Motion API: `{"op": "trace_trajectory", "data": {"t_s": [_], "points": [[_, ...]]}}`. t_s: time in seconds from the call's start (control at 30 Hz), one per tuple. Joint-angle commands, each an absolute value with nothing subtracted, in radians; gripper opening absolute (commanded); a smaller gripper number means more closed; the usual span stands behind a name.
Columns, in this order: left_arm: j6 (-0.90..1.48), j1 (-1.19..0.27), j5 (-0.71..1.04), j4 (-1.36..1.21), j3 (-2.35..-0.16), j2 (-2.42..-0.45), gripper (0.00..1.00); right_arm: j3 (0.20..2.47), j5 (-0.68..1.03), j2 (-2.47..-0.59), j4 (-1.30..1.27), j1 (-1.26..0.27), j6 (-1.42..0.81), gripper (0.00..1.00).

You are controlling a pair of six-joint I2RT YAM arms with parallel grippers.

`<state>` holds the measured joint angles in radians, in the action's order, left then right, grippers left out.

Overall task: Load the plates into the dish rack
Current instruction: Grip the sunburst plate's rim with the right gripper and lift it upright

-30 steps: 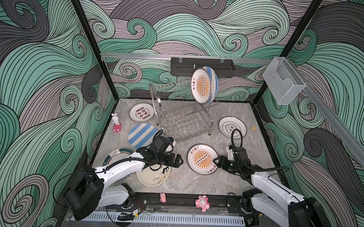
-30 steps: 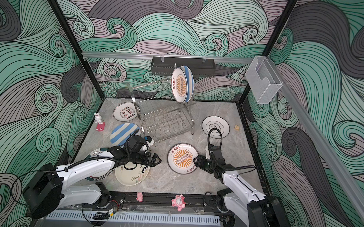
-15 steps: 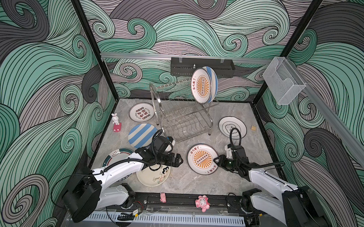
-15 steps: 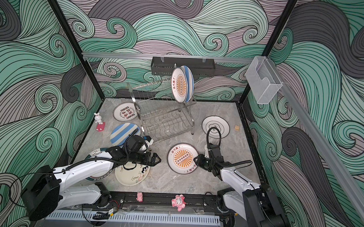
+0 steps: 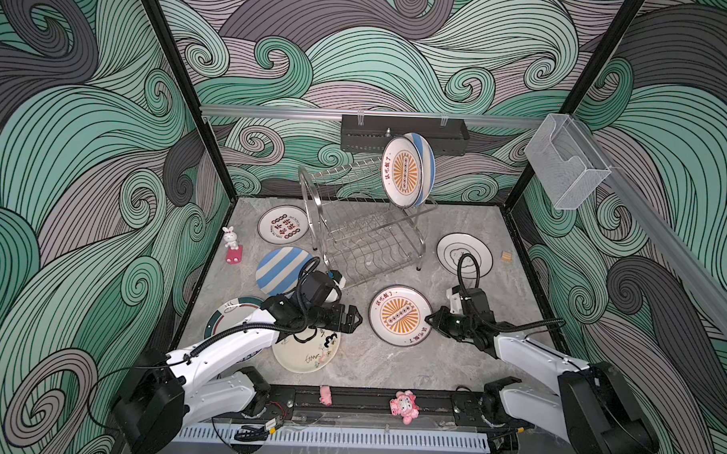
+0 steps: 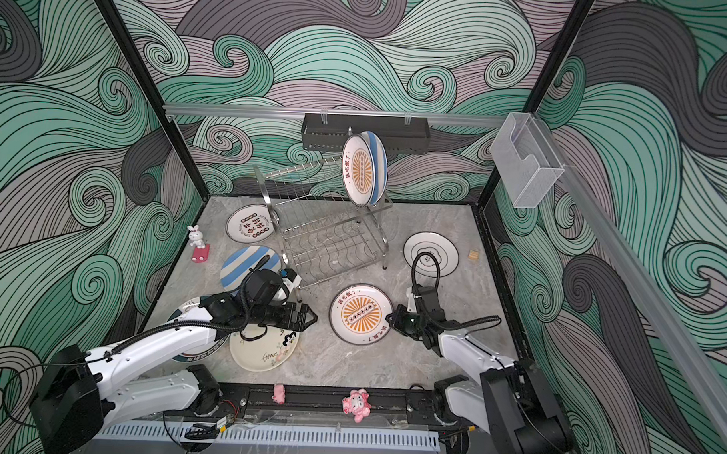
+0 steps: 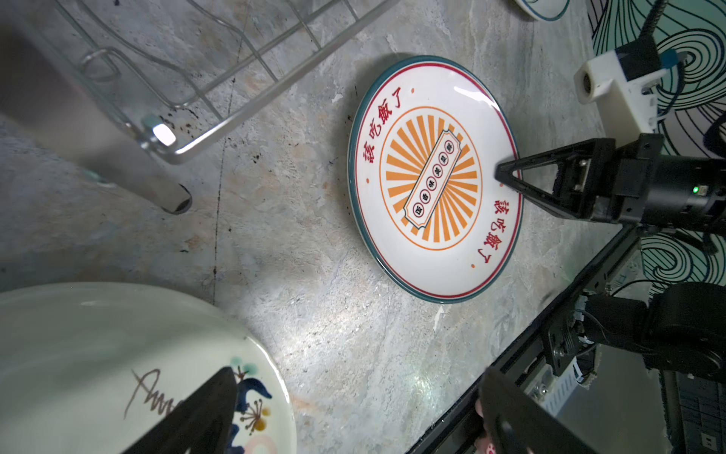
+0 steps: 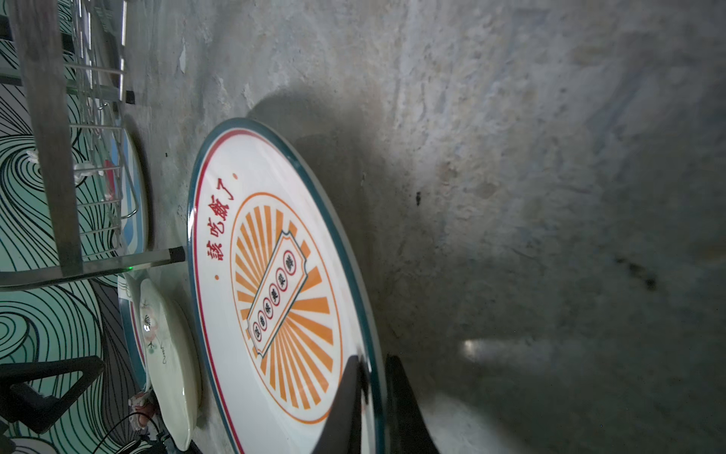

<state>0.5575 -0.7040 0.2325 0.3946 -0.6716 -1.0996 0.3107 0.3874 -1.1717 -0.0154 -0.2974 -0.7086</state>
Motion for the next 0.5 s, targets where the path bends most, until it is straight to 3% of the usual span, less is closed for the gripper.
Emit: {"op": "trace_trajectory", "data": {"t_s": [0.0,0.3,0.47], "points": [[0.548,-0.710,0.181,0.473,-0.736,-1.061,0.98,0.306,0.330,-1.152,0.087,-0.292,-0.700,0.00],[0.474,-0.658,0.069,0.592,-0.816,-0.930,0.99,0.356,0.276,-0.928,0.292,-0.283,-0.643,0.00],[0.424,-0.500,0.180,0.645,-0.851,-0.920,0.99,0.429,0.273,-0.807,0.457,-0.279,-0.570,0.00]]}}
